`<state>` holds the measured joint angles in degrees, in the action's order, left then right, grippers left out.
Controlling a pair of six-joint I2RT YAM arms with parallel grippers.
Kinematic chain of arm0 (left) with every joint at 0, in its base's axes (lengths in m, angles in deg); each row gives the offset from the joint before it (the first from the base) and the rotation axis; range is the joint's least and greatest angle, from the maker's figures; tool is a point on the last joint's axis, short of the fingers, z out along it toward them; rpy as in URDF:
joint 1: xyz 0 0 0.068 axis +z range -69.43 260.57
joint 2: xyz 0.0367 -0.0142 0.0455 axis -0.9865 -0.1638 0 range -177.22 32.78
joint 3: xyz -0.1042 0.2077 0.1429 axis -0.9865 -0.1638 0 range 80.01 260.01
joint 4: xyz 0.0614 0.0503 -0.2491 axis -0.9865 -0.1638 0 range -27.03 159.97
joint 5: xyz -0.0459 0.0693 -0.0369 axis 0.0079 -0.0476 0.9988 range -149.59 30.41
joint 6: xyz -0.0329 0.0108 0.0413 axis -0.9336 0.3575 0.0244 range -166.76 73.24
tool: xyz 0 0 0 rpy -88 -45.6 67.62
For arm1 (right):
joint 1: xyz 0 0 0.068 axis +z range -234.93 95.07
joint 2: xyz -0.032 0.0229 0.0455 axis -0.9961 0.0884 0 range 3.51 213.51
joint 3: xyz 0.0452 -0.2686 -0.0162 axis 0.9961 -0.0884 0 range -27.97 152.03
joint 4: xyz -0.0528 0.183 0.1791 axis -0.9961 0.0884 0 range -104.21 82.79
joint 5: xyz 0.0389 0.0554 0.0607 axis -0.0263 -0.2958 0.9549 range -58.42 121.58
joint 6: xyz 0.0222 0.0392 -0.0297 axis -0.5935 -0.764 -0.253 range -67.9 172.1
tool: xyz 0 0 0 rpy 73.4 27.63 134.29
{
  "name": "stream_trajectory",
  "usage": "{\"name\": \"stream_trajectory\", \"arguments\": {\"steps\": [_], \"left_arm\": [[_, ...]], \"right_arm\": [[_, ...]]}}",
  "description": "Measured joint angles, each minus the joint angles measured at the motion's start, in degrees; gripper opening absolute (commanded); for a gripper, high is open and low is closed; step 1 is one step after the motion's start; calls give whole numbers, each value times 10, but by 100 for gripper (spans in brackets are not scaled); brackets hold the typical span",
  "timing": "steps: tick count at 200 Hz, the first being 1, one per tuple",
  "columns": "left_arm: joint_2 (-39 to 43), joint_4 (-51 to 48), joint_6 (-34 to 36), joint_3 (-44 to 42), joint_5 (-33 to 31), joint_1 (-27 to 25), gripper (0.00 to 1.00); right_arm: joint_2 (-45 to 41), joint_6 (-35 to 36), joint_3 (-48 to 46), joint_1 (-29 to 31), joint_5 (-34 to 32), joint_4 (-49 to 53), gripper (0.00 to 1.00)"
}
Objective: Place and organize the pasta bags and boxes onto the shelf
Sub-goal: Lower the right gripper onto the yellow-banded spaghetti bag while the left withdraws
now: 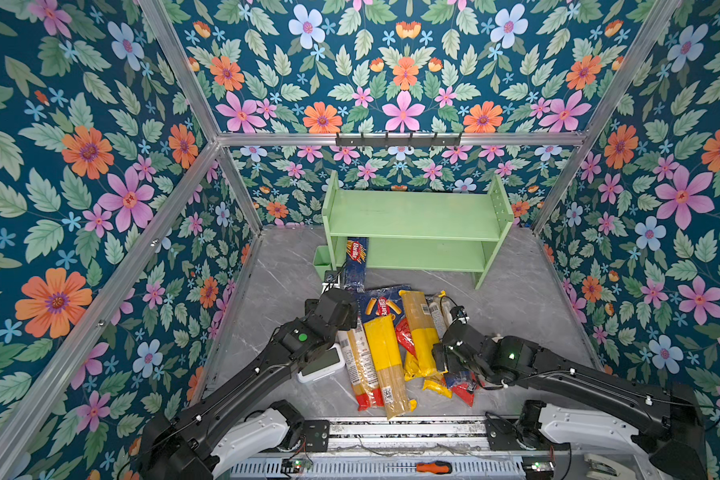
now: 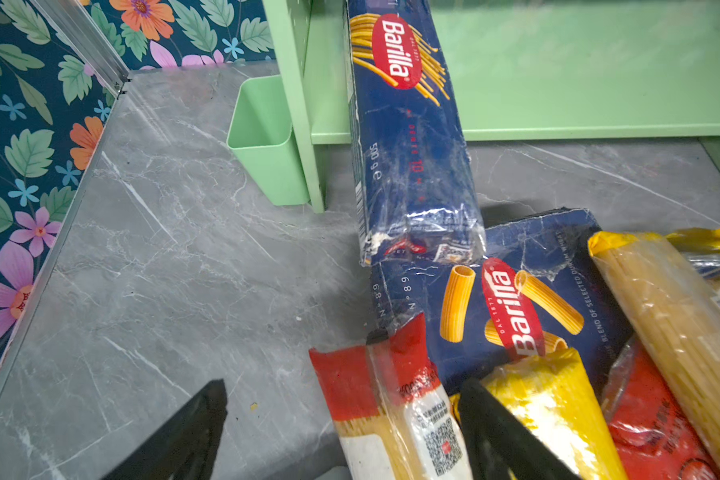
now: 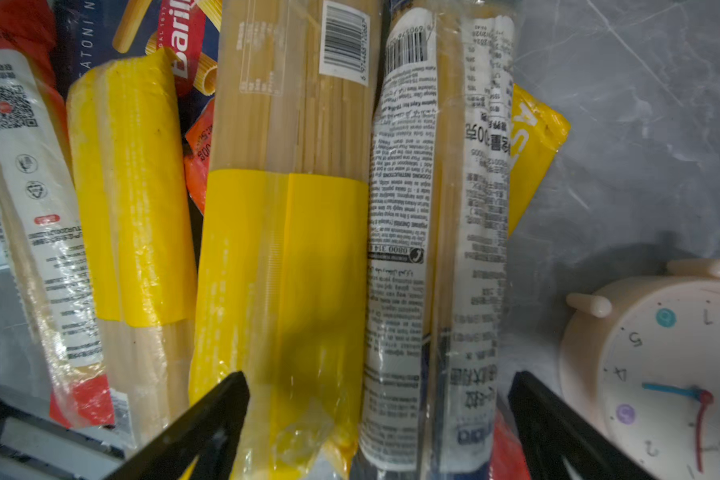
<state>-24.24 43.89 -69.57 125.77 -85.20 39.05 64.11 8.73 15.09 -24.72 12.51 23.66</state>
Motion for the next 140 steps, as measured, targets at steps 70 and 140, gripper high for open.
{"name": "stream_trajectory", "arguments": {"steps": [70,140], "left_arm": [[80,-16,-33,-11,5,-1,89],[127,-48,-53,-6,5,-1,89]], "right_arm": [[61,-98,-25,151,-146,-83,99],[74,-166,-56,179,-182,-105,99]]}}
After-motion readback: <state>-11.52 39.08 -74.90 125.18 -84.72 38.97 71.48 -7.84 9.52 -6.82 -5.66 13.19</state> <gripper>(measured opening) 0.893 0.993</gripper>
